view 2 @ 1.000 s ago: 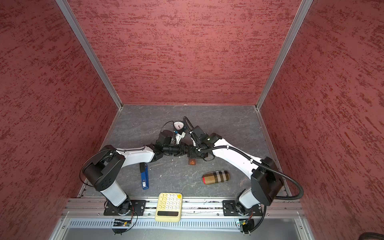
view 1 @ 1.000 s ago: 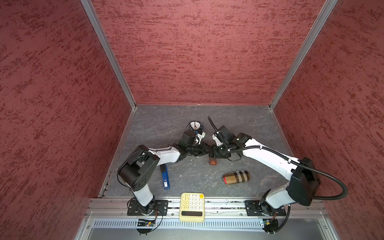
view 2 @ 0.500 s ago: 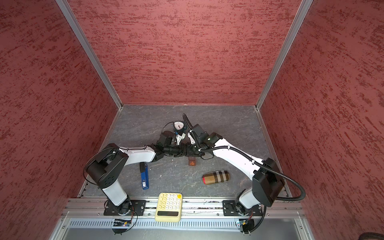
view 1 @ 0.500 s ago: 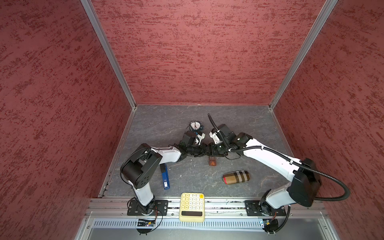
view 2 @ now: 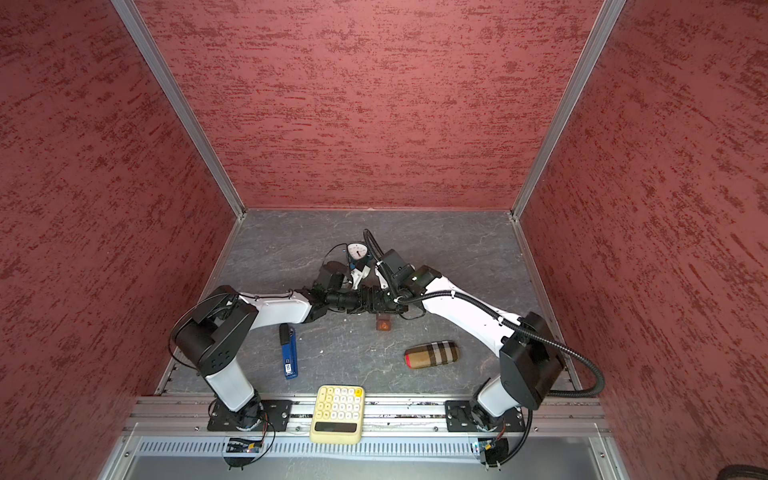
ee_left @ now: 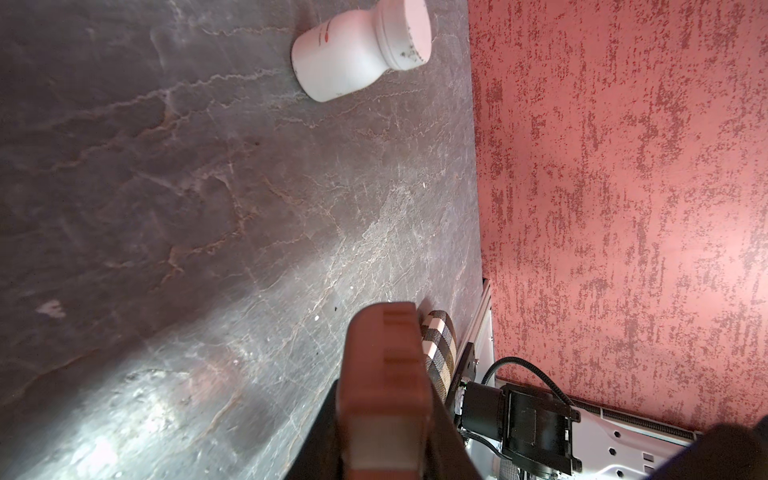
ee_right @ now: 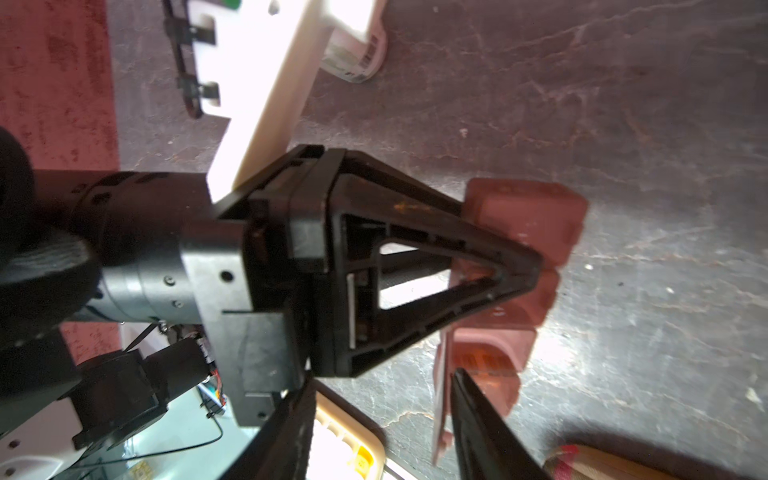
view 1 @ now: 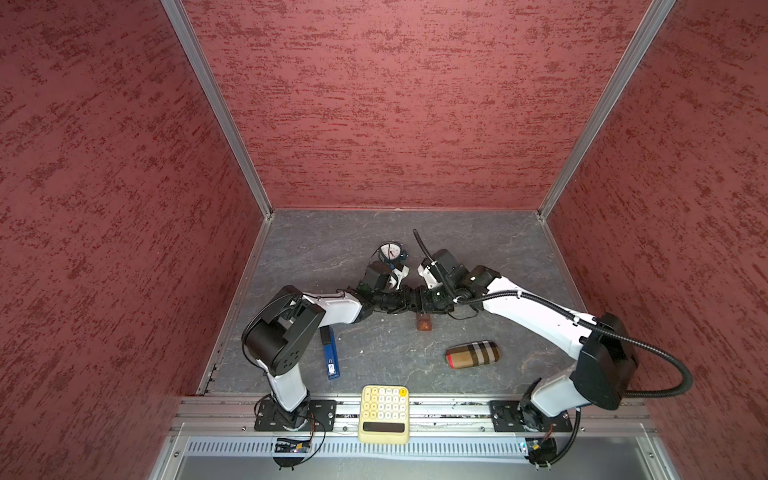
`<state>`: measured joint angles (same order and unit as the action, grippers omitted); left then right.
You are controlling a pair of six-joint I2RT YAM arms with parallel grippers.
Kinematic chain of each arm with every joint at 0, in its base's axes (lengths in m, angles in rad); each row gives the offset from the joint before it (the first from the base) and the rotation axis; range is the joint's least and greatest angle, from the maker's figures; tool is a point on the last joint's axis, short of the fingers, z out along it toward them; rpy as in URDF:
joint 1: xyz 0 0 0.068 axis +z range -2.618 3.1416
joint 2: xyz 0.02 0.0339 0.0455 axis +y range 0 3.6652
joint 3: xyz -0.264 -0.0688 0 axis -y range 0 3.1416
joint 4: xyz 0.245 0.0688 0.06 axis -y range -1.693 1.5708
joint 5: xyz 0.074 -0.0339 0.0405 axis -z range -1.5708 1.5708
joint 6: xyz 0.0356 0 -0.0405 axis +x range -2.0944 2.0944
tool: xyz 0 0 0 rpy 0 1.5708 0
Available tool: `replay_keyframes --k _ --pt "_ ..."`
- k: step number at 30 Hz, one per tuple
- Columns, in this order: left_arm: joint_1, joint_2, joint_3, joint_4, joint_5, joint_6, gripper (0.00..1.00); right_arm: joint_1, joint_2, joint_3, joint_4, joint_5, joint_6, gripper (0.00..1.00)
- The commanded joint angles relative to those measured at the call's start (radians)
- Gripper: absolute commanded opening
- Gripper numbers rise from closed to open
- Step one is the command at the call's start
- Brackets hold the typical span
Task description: Sort the pills into containers
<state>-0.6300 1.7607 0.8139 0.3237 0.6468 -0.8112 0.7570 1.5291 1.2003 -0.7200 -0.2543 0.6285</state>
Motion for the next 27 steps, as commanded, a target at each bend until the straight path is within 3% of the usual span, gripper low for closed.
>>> replay_keyframes --k 1,6,13,16,21,27 --pt "-0.012 0.046 0.019 0.023 -0.013 0.015 0.13 -0.006 -0.045 0.016 0.003 0.05 -0.007 0.61" --pt "-0.02 0.098 0.039 0.027 -0.024 0.018 0.13 -0.044 -0.07 -0.003 -0.02 0.089 -0.006 0.68" --pt "-0.027 0.155 0.089 -0.013 -0.049 0.042 0.16 -0.081 -0.134 -0.034 -0.035 0.102 -0.007 0.68" --pt "-0.028 0.167 0.113 -0.051 -0.058 0.061 0.21 -0.085 -0.137 -0.043 -0.032 0.099 -0.007 0.69" --pt "-0.018 0.182 0.14 -0.106 -0.067 0.082 0.4 -0.091 -0.133 -0.051 -0.027 0.095 -0.009 0.69" --pt "-0.011 0.199 0.144 -0.134 -0.072 0.088 0.46 -0.094 -0.127 -0.056 -0.02 0.088 -0.009 0.69"
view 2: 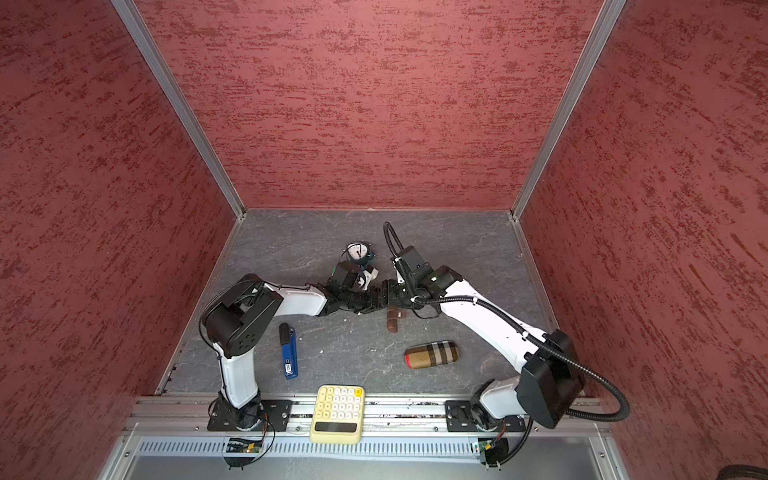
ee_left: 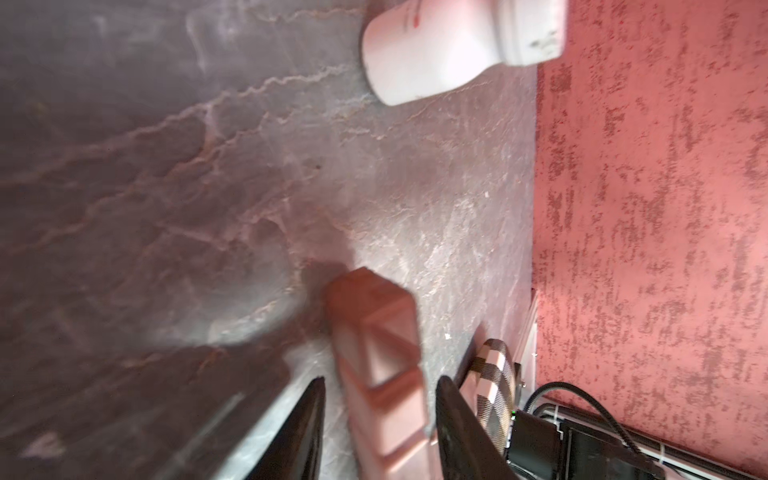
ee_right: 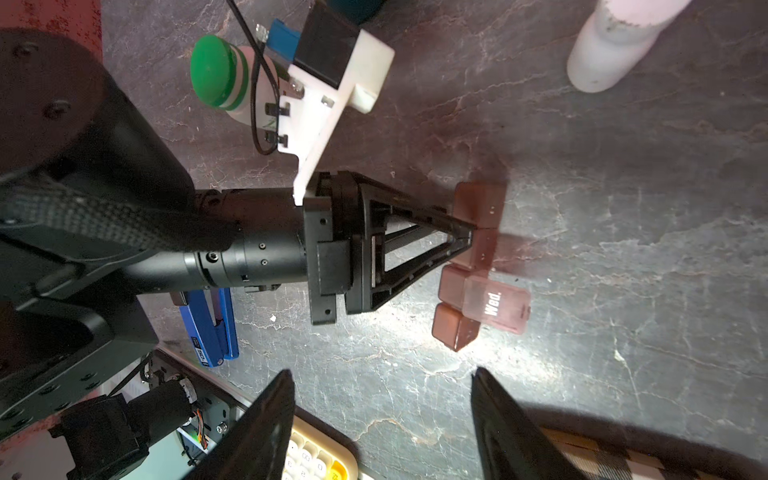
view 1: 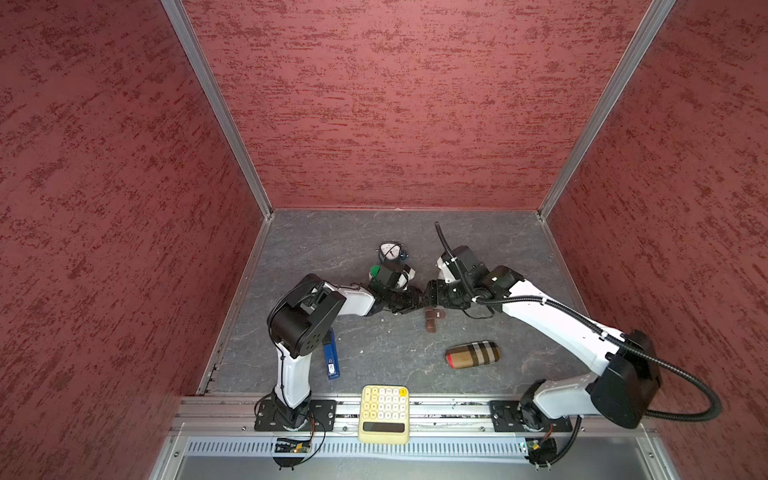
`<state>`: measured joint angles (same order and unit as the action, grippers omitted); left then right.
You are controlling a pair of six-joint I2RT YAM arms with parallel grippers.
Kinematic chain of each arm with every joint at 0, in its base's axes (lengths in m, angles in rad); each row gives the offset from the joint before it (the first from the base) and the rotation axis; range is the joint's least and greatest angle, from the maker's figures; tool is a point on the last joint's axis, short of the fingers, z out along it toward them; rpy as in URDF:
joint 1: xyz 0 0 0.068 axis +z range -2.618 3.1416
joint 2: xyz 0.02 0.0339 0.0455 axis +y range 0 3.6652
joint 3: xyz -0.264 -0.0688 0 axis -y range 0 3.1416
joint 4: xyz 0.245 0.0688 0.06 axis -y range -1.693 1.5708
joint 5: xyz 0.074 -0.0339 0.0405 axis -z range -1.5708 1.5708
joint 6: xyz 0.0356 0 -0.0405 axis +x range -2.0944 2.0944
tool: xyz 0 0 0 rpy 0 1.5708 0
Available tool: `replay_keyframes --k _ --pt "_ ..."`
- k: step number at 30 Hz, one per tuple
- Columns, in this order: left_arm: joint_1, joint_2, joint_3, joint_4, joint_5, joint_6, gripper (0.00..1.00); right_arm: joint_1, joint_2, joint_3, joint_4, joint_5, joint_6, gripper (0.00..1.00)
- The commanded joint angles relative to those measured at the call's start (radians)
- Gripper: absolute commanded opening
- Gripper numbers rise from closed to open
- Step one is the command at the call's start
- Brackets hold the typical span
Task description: Sort the pills into containers
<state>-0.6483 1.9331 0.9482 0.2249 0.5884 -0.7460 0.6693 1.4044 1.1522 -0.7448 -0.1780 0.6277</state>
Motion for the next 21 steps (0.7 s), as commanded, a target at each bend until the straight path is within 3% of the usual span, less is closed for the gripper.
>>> replay_keyframes --k 1,21 --pt "0.008 0.026 0.009 -0.041 -0.016 0.024 0.46 -0.007 0.0 -0.008 0.007 0.009 -0.009 0.69" --pt "0.013 -0.012 0.004 -0.063 -0.04 0.032 0.57 -0.014 0.015 -0.018 0.019 0.0 -0.01 0.69"
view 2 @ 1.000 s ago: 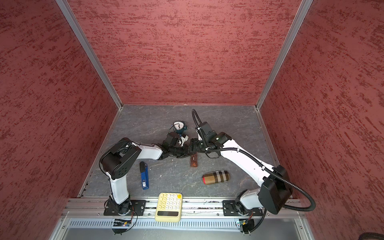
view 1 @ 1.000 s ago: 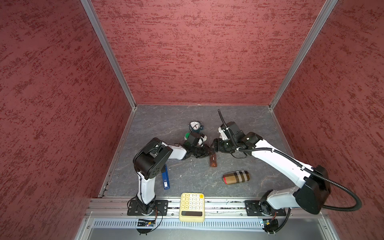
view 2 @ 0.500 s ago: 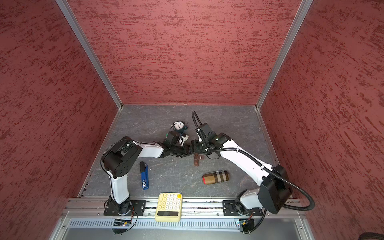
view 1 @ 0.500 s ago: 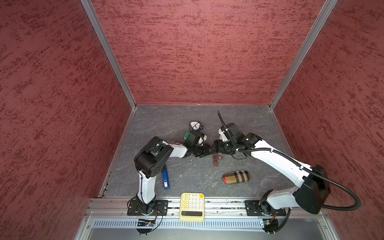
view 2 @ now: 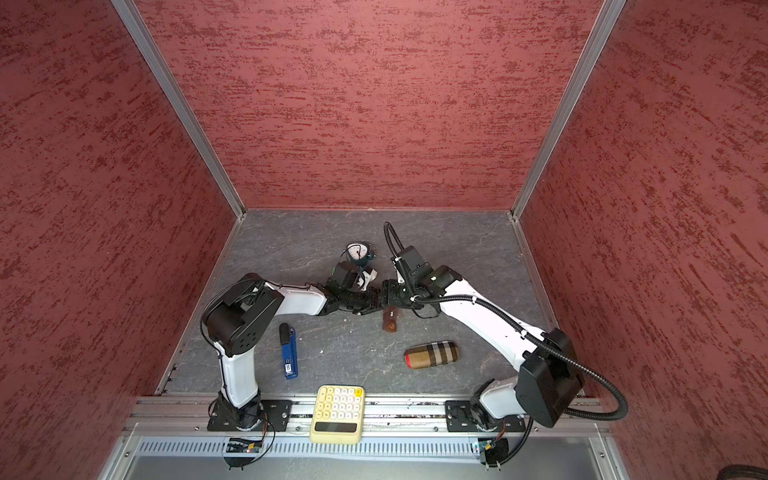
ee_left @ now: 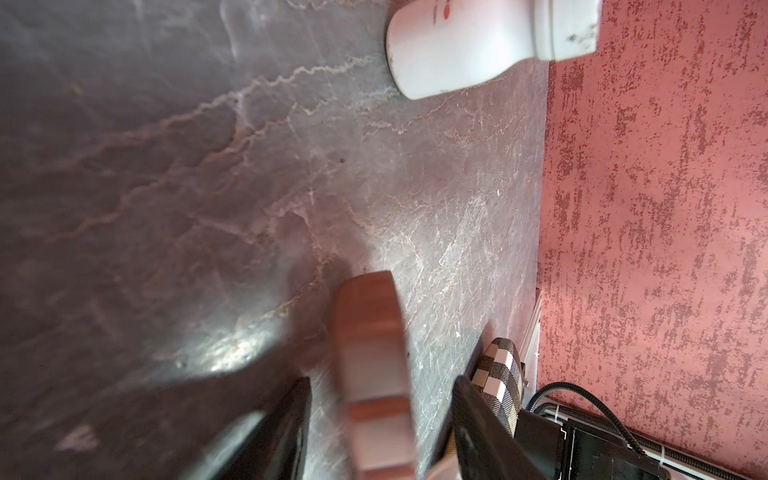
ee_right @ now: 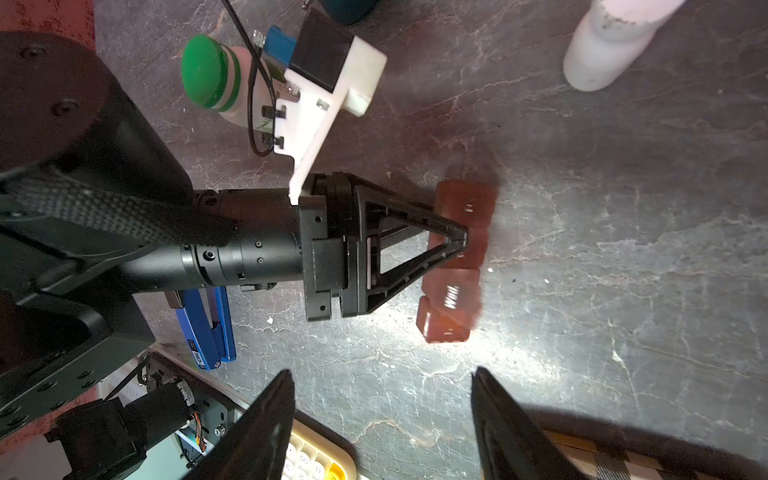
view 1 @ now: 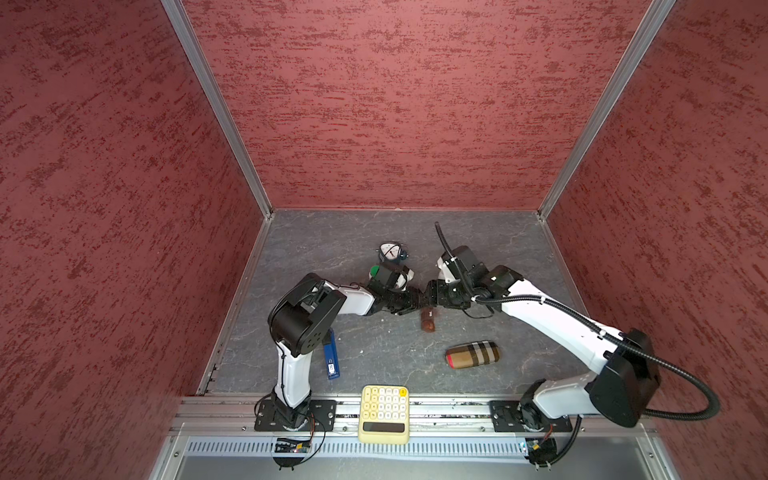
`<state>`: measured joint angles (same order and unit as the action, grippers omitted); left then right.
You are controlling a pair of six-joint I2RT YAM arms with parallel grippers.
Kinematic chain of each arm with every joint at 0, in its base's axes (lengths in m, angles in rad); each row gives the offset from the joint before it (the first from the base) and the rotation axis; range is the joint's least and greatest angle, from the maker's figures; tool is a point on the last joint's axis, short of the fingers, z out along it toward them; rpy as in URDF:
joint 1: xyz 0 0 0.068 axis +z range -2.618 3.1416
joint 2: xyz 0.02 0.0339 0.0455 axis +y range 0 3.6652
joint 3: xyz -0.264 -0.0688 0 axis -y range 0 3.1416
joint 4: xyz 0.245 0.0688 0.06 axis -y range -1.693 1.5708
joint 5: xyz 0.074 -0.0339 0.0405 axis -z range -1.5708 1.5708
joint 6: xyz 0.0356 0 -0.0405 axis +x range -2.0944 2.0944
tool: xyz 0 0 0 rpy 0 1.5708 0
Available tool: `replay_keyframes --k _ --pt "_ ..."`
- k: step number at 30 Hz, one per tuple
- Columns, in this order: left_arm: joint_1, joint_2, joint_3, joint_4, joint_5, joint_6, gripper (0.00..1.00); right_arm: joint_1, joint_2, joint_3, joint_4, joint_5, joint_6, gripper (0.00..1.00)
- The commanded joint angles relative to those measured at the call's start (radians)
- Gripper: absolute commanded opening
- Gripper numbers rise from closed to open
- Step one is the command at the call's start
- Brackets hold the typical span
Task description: Sort the pills into containers
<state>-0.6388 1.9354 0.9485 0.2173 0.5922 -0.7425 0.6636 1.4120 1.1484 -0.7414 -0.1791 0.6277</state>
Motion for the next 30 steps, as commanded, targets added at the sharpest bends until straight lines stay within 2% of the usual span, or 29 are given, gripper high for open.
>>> replay_keyframes --k 1,6,11,14,18,22,30 --pt "0.005 -0.017 0.004 -0.063 -0.049 0.034 0.57 -0.009 0.007 -0.015 0.015 0.001 -0.008 0.69" --pt "0.007 -0.046 -0.012 -0.088 -0.071 0.046 0.59 -0.014 0.011 -0.036 0.031 -0.013 -0.003 0.68" --pt "0.008 -0.121 -0.044 -0.116 -0.095 0.055 0.62 -0.016 0.025 -0.062 0.064 -0.033 0.004 0.62" --pt "-0.003 -0.142 -0.027 -0.182 -0.105 0.086 0.66 -0.023 0.028 -0.074 0.073 -0.036 0.007 0.58" --pt "-0.023 -0.13 -0.002 -0.218 -0.106 0.109 0.68 -0.031 0.028 -0.079 0.076 -0.036 0.006 0.57" --pt "-0.034 -0.116 0.022 -0.268 -0.122 0.128 0.67 -0.037 0.023 -0.085 0.072 -0.036 0.004 0.57" --pt "-0.025 -0.153 0.017 -0.357 -0.166 0.166 0.58 -0.047 0.01 -0.106 0.081 -0.039 0.003 0.57"
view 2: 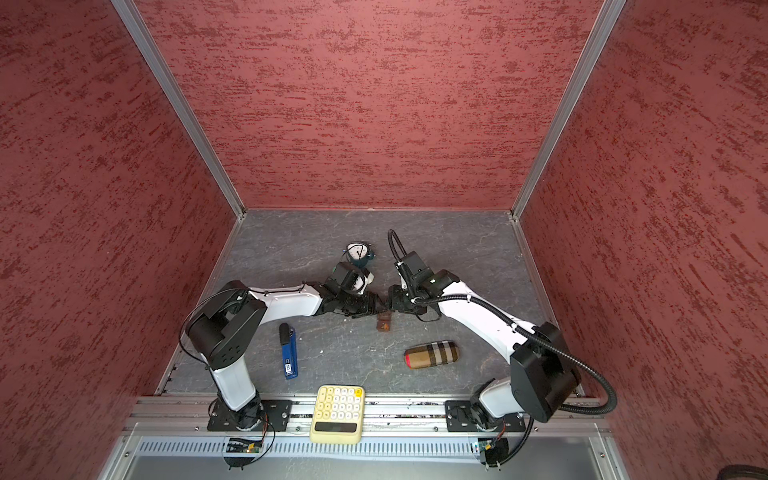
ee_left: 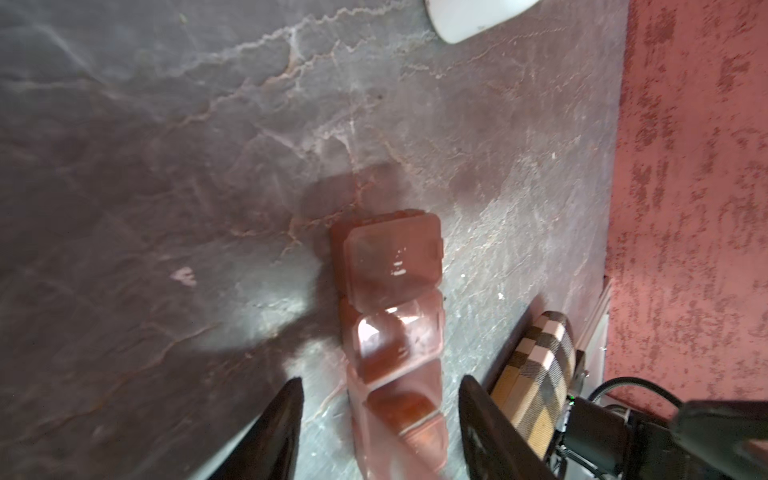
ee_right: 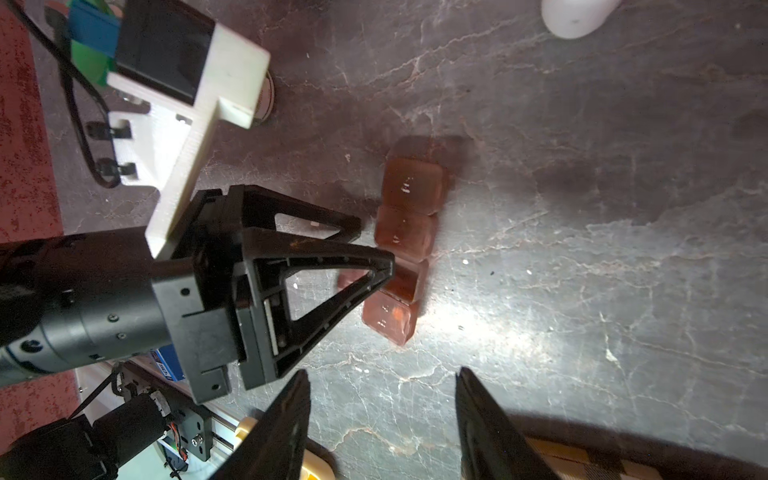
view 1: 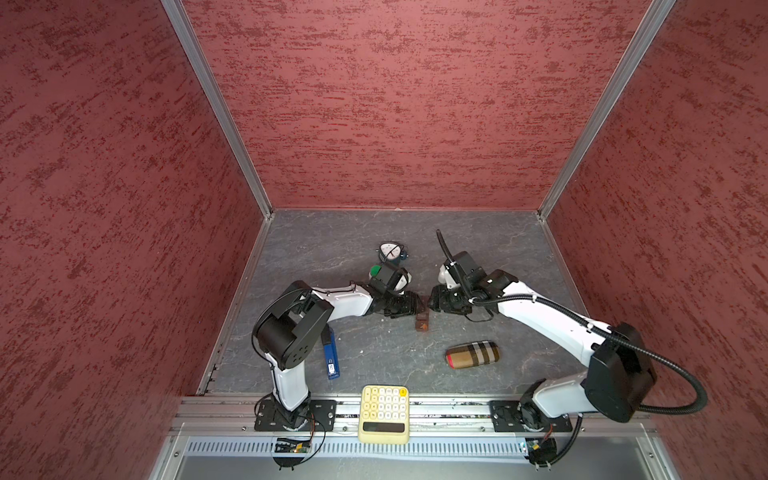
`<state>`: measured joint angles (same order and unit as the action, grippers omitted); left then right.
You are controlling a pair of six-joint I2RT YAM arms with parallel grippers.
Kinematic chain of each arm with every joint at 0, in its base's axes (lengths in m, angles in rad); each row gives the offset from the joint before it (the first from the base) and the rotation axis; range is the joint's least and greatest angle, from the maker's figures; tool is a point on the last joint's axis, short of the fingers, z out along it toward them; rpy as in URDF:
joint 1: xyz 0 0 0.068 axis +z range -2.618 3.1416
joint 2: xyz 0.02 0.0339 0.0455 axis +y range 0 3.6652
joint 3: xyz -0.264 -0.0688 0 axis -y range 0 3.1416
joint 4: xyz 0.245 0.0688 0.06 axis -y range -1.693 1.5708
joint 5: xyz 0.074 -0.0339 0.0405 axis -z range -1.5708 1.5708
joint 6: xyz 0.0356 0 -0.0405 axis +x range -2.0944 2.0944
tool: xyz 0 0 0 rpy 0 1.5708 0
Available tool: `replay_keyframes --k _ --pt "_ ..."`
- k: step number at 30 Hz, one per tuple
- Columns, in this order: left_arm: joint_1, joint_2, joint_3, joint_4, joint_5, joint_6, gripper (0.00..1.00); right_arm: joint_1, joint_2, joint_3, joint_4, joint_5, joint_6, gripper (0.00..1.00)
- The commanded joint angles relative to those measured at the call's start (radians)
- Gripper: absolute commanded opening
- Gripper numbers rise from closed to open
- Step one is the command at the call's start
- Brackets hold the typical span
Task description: Sort the pills into containers
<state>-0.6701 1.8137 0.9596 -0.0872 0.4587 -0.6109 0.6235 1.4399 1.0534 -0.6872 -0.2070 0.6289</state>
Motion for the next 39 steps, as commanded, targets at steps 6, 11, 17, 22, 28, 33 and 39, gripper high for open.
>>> replay_keyframes --k 6,11,17,22,28,33,39 --pt "0.023 -0.057 -0.005 -0.07 -0.043 0.042 0.51 -0.009 -0.008 -0.022 0.036 -0.015 -0.001 0.57" --pt "0.026 -0.074 -0.018 -0.066 -0.048 0.039 0.49 -0.013 0.007 -0.023 0.038 -0.015 -0.006 0.57" --pt "0.036 -0.085 -0.038 -0.077 -0.056 0.046 0.45 -0.022 0.008 -0.029 0.041 -0.012 -0.007 0.56" --pt "0.038 -0.082 -0.053 -0.083 -0.058 0.056 0.4 -0.025 0.038 -0.025 0.044 -0.015 -0.011 0.56" --pt "0.043 -0.097 -0.075 -0.093 -0.075 0.063 0.36 -0.033 0.056 -0.026 0.05 -0.019 -0.019 0.55" --pt "0.043 -0.094 -0.079 -0.099 -0.079 0.069 0.35 -0.043 0.069 -0.024 0.057 -0.022 -0.02 0.55" --pt "0.041 -0.122 -0.072 -0.091 -0.069 0.069 0.44 -0.057 0.078 0.008 0.039 -0.008 -0.031 0.56"
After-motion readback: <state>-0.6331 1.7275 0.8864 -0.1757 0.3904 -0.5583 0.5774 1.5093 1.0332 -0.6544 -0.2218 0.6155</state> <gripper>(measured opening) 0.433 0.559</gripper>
